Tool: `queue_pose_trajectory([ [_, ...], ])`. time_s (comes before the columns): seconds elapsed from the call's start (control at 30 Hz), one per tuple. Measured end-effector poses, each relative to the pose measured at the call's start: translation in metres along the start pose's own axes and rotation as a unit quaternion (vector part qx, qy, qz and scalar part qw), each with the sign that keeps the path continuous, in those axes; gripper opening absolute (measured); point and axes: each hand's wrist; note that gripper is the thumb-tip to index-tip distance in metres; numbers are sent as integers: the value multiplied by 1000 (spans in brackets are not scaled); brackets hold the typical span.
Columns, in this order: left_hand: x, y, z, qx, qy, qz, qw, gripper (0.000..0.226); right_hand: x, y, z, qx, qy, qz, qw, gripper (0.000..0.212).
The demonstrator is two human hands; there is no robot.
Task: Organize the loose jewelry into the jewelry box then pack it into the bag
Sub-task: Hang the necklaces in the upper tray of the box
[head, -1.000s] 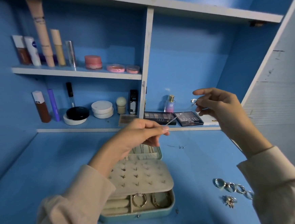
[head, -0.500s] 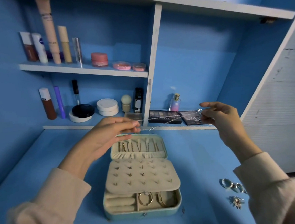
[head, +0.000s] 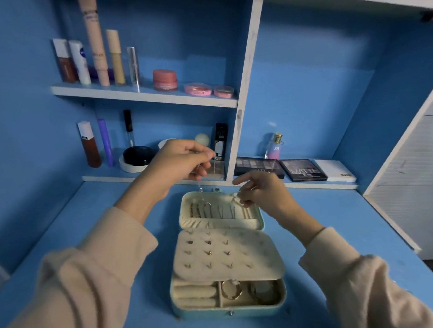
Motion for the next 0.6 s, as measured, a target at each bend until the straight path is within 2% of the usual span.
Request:
queue_pose_trajectory([
  [0.1, 1, -4, 3, 11, -8, 25, 1000, 6, 3, -17, -2, 63, -1, -32, 998, 26],
  [0.17, 2, -6, 3, 25, -10, 38, 999, 7, 6, -21, -2, 102, 33, -134, 985, 24],
  [0.23, 4, -7, 2, 47, -12, 60, 997, 8, 13, -21, -2, 100, 76, -208, 970, 31],
  [0.27, 6, -8, 2, 62, -14, 74, 995, 8, 16, -19, -1, 94, 79, -182, 976, 37],
  [0.33, 10, -9, 2, 78, -17, 90, 993, 9, 26, -14, 1, 113, 27, 9, 993, 40],
  [0.4, 16, -9, 4, 66, -15, 88, 994, 8, 31, -10, 2, 138, -37, 171, 975, 31],
  [0.43, 21, -7, 6, 55, -11, 86, 995, 8, 31, -9, 3, 137, -50, 192, 970, 23],
  [0.5, 31, -4, 10, 41, -5, 103, 994, 8, 28, -10, 6, 101, -51, 169, 979, 11],
  [0.6, 52, -2, 14, 19, -23, 189, 982, 8, 15, -17, 15, 40, 1, 19, 999, 12],
])
Point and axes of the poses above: each hand's wrist, its own z-axis towards the middle knuckle, its own y-axis out of the back of the hand, x = y × z, and after that the axes turned 6 degrees about -x, right-handed
